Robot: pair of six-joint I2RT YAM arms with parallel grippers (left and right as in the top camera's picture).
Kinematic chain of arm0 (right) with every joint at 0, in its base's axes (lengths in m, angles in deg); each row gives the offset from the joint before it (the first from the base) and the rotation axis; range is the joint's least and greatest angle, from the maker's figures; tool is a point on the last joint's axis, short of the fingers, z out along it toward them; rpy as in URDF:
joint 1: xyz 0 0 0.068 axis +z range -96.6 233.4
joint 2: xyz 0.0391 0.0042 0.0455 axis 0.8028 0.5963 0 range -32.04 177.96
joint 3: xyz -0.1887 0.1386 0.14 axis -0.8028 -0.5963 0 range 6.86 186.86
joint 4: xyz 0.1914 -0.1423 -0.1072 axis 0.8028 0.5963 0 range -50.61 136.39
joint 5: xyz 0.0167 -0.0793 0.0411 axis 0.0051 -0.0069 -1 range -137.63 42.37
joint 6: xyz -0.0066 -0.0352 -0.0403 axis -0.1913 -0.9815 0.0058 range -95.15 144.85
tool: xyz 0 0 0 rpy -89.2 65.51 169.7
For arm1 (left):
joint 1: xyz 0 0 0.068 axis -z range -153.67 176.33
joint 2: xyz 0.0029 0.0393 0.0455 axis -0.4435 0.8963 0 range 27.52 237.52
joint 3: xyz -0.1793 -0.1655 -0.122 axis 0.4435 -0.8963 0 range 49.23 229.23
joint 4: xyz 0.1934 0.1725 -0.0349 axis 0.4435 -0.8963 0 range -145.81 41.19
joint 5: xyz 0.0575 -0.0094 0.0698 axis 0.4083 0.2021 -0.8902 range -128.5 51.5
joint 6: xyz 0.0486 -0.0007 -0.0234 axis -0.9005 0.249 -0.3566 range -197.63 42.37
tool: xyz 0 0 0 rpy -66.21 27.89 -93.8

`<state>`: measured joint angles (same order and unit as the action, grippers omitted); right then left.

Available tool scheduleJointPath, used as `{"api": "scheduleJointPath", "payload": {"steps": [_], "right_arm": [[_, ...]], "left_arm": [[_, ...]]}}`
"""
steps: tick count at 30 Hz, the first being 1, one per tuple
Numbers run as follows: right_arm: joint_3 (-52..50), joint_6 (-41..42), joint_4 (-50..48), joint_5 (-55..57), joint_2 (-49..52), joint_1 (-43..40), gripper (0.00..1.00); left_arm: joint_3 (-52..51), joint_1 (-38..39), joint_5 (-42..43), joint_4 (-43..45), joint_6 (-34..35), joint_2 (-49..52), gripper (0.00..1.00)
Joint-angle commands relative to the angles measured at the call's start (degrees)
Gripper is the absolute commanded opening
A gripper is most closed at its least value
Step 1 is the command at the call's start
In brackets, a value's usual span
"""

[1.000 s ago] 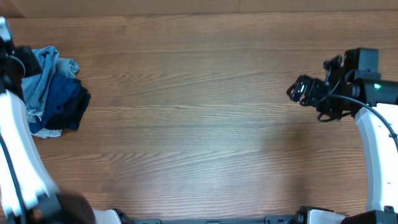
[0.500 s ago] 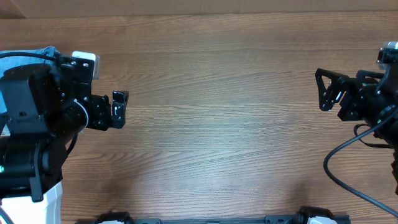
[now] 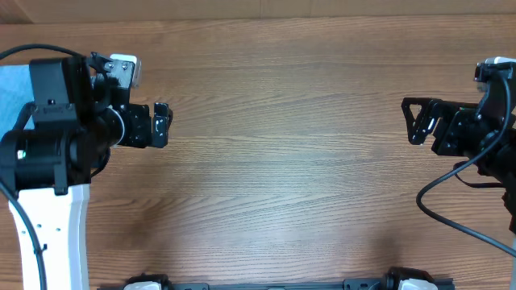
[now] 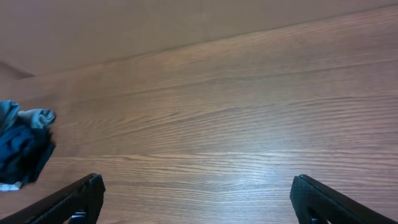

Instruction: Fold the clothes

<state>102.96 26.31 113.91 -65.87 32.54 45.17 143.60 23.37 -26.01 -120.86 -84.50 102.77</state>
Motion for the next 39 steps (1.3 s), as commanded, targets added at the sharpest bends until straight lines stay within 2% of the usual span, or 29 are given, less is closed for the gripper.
{"api": "scheduleJointPath", "payload": {"steps": [1,3,7,13,17,26,39], "right_arm": [[-1.9,-0.5,-5.8,4.6,-1.4,0.0,1.0],[-8.7,-2.2,-16.4,4.3,-6.8,0.2,1.0],[-26.7,-2.6,-26.1,4.3,-20.0,0.2,1.0],[-53.9,-3.0,-28.8,4.1,-42.2,0.2,1.0],[-66.7,-3.0,-28.8,4.0,-55.1,0.2,1.0],[-79.0,-3.0,-27.7,4.0,-62.8,0.2,1.0],[-80.6,-3.0,-27.7,4.3,-64.4,0.2,1.0]], "left_arm": [[-0.1,0.4,1.0,0.1,-0.4,2.4,1.0],[-0.1,0.4,1.0,0.0,-0.4,4.0,1.0],[-0.1,0.4,1.0,0.1,-0.4,6.1,1.0],[-0.1,0.4,1.0,0.1,-0.4,9.2,1.0],[-0.1,0.4,1.0,0.1,-0.4,10.7,1.0],[-0.1,0.4,1.0,0.1,-0.4,11.2,1.0],[-0.1,0.4,1.0,0.1,-0.4,11.2,1.0]]}}
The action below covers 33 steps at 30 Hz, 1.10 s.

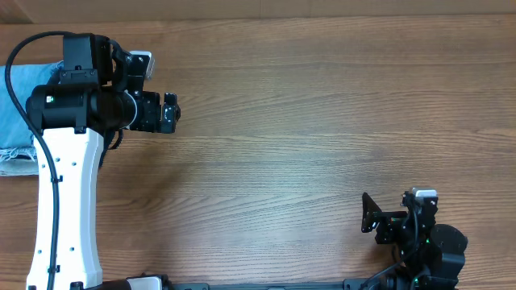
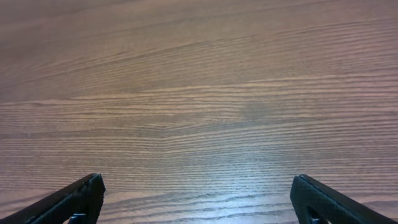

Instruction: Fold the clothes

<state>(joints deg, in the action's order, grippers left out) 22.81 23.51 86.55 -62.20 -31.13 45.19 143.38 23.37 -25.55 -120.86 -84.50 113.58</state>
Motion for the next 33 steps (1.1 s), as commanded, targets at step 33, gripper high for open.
{"api": "scheduleJointPath", "payload": {"steps": [33], "right_arm": [[-0.5,-0.2,-0.3,0.6,-0.7,0.2,1.0]], "left_arm": [[-61.5,4.2,-12.4,37.9,4.8,-64.7,1.0]]}}
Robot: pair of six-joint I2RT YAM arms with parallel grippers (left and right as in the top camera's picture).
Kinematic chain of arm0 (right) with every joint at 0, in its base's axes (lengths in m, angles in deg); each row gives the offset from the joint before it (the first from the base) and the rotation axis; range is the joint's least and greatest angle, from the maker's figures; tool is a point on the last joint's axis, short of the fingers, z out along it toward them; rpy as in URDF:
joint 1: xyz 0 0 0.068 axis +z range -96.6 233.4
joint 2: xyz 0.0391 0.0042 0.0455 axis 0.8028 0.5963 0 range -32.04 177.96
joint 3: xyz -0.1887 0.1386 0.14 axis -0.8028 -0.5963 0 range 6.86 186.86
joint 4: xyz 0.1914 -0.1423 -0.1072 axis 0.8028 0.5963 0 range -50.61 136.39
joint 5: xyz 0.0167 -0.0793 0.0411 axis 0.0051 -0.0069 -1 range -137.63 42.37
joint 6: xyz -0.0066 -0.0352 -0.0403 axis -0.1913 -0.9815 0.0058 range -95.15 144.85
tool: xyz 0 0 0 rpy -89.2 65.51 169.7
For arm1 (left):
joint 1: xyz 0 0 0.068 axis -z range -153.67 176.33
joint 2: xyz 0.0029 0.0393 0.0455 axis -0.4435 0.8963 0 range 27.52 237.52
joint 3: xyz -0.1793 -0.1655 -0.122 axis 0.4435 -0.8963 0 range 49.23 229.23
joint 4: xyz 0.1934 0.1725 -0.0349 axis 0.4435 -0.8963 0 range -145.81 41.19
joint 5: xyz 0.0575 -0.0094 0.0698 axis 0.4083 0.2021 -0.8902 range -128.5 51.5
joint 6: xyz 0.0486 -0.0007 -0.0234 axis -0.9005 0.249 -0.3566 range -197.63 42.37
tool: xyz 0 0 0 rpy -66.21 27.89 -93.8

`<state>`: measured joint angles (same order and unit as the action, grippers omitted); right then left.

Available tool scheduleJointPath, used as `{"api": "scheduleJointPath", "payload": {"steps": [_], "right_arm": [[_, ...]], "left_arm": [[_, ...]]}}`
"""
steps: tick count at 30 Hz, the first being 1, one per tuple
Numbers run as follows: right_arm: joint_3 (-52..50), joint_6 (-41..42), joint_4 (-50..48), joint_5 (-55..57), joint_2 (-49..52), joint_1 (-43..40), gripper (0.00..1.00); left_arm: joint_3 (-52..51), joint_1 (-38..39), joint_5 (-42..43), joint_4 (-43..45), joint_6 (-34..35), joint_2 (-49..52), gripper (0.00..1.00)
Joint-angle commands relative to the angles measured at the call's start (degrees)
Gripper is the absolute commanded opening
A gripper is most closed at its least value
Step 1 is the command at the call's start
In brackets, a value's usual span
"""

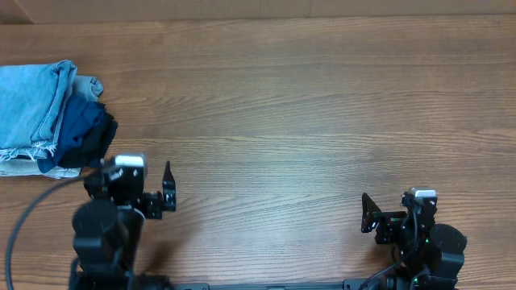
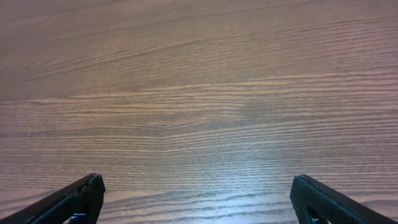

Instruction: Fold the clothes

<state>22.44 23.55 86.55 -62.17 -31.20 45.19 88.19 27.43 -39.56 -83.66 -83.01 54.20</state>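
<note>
A pile of clothes lies at the table's far left edge: light blue denim [image 1: 32, 101], a dark navy garment [image 1: 85, 133] and a grey-green piece [image 1: 87, 84]. My left gripper [image 1: 168, 192] sits near the front edge, below and to the right of the pile. It is open, holds nothing and is clear of the cloth. My right gripper [image 1: 364, 213] rests at the front right, far from the pile. Its fingers [image 2: 74, 199] are wide apart over bare wood, so it is open.
The wooden table [image 1: 282, 105] stretches between the two arms. The pile hangs partly past the left edge of the overhead view. Both arm bases stand at the front edge.
My left arm was stretched out beside the pile at the upper left and is now down at the front left. The pile shows in full. The right arm has not moved.
At first both arms reached out at mid table, the left by the clothes and the right at the right edge. Then the right arm was back at the front right, with the left still by the pile. Now both sit at the front edge, empty.
</note>
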Motion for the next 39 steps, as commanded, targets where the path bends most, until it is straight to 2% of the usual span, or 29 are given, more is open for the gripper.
{"api": "scheduleJointPath", "payload": {"steps": [1,7,14,19,22,39], "right_arm": [[-0.1,-0.3,-0.3,0.6,-0.7,0.2,1.0],[-0.1,-0.3,-0.3,0.6,-0.7,0.2,1.0],[-0.1,-0.2,-0.3,0.6,-0.7,0.2,1.0],[-0.1,-0.3,-0.3,0.6,-0.7,0.2,1.0],[-0.1,-0.3,-0.3,0.6,-0.7,0.2,1.0],[-0.1,-0.2,-0.3,0.6,-0.7,0.2,1.0]], "left_arm": [[-10.2,0.1,2.5,1.9,3.3,-8.5,1.0],[-21.5,2.8,2.6,8.2,3.3,-18.1,1.0],[-27.6,3.8,1.4,9.8,3.2,-26.3,1.0],[-30.6,3.8,1.5,13.0,3.2,-26.5,1.0],[-31.7,3.8,1.5,9.5,3.2,-26.4,1.0],[-31.7,3.8,1.5,9.8,3.2,-26.3,1.0]]}}
